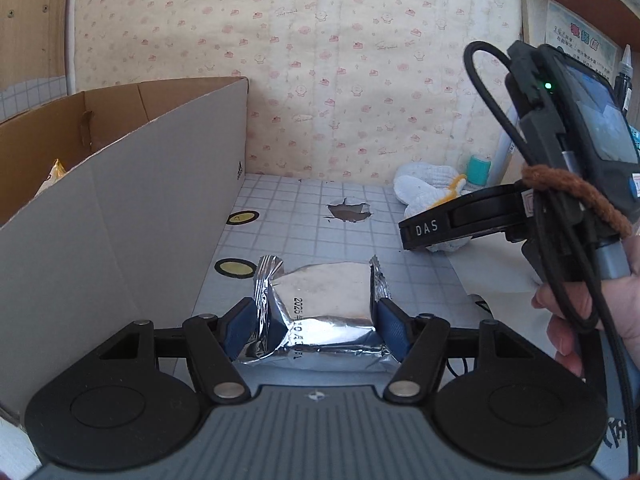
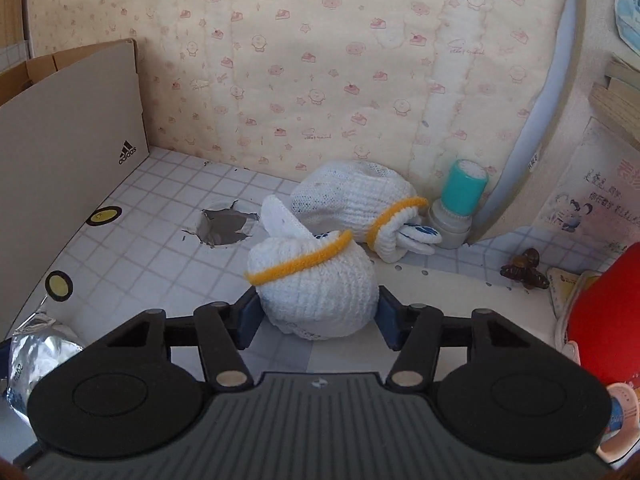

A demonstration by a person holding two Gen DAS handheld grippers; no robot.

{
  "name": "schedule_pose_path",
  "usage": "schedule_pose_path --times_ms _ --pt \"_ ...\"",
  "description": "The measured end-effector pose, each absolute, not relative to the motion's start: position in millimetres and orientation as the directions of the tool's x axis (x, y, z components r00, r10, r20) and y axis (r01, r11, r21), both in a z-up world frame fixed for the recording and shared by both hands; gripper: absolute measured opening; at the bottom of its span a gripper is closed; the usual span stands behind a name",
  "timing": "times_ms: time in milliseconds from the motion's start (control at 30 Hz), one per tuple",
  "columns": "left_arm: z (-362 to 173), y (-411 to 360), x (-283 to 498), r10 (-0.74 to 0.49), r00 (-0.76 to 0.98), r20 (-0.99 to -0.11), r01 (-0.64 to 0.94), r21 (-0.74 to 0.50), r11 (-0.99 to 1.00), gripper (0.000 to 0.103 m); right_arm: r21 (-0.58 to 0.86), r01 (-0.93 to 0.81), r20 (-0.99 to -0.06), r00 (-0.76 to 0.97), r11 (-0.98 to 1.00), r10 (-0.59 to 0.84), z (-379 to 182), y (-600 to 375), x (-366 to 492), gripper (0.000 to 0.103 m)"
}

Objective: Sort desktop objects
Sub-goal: 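Grasp the silver foil packet with the left tool while the right tool grasps a white glove, then lift the foil packet and glove and carry both over the shoebox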

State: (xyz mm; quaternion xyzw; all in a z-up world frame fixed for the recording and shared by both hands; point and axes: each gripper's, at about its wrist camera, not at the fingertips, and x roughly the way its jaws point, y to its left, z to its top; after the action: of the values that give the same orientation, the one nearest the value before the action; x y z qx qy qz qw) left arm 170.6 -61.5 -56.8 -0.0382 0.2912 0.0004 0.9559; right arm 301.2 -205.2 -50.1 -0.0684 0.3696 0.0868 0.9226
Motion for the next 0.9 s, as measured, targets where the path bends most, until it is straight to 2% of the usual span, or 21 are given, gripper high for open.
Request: schedule_pose_path --times_ms 233,567,900 --pt "-56 -65 167 -0.024 0.839 -0.544 -0.015 -0.066 0.998 0.068 -0.031 -0.225 -0.638 0.754 0.974 0.154 -31 -218 250 0.057" --pt "-48 -77 151 -0.024 0.856 -0.517 -0.001 -0.047 0.999 0.068 -0.071 -0.140 -0.591 0.804 0.988 0.071 -24 -245 180 0.057" --pt "-29 -88 129 -0.014 0.876 -0.482 0.005 -0.020 1.000 0.068 -0.034 -0.106 -0.539 0.839 0.994 0.071 -5 -262 136 0.057"
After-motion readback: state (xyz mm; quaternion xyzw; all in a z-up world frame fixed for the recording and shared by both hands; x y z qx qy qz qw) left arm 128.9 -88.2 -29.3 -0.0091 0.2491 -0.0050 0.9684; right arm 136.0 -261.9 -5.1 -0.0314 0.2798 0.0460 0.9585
